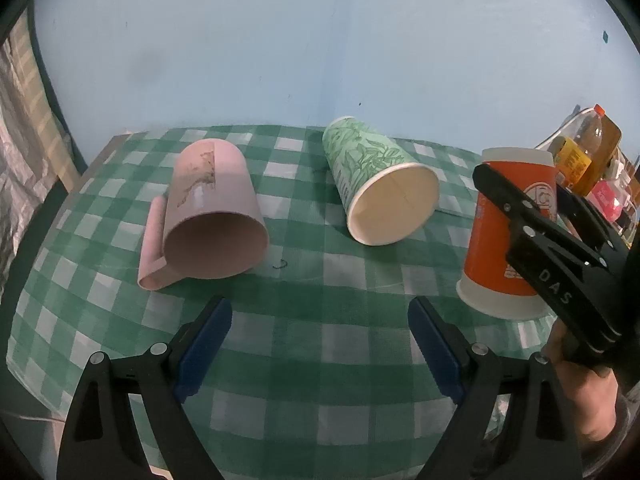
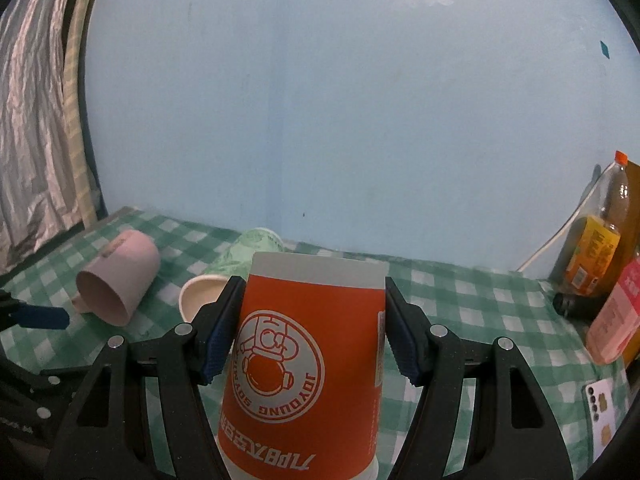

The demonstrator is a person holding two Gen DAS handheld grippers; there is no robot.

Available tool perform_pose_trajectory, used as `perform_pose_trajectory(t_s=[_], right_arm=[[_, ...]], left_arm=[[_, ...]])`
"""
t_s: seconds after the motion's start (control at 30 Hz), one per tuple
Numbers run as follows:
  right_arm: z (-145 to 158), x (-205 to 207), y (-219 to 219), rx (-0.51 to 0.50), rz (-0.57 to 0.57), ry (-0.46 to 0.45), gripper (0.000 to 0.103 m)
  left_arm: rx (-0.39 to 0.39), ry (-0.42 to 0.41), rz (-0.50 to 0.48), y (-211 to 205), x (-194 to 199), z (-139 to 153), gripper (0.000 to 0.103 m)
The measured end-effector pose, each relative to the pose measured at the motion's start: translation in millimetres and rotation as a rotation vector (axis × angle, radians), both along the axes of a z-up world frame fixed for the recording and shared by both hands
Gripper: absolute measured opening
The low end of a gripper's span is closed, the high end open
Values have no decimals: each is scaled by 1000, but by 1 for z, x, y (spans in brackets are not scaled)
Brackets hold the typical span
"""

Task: Flip cup upside down
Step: 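Turn the orange cup rim-down with the right tool and lower it onto the table, then open the right tool and pull it back from the cup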

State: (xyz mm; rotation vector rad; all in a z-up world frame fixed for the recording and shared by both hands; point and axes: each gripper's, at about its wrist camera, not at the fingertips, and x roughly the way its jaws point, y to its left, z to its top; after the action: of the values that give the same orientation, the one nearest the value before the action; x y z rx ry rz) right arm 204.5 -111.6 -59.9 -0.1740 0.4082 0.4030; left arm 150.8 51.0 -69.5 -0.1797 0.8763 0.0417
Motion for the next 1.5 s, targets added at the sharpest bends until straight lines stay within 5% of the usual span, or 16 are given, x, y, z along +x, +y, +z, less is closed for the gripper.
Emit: perform_pose_trajectory(t_s=[0.43,1.0,1.17,1.5], right_arm=[[-16,-7,5,-52,38,35,68],[-25,-26,-21,31,40,90,75],[-15,-36,-26,52,41,44,88],[20,-65,-50,124,50,-56,89]], left_arm=[[-1,-3,10,-2,-1,-2,91],[-15,-58,63,-11,-25,5,91],[-26,-72,73,-11,-29,7,91],[-15,-211,81,-23,-68,37,97]])
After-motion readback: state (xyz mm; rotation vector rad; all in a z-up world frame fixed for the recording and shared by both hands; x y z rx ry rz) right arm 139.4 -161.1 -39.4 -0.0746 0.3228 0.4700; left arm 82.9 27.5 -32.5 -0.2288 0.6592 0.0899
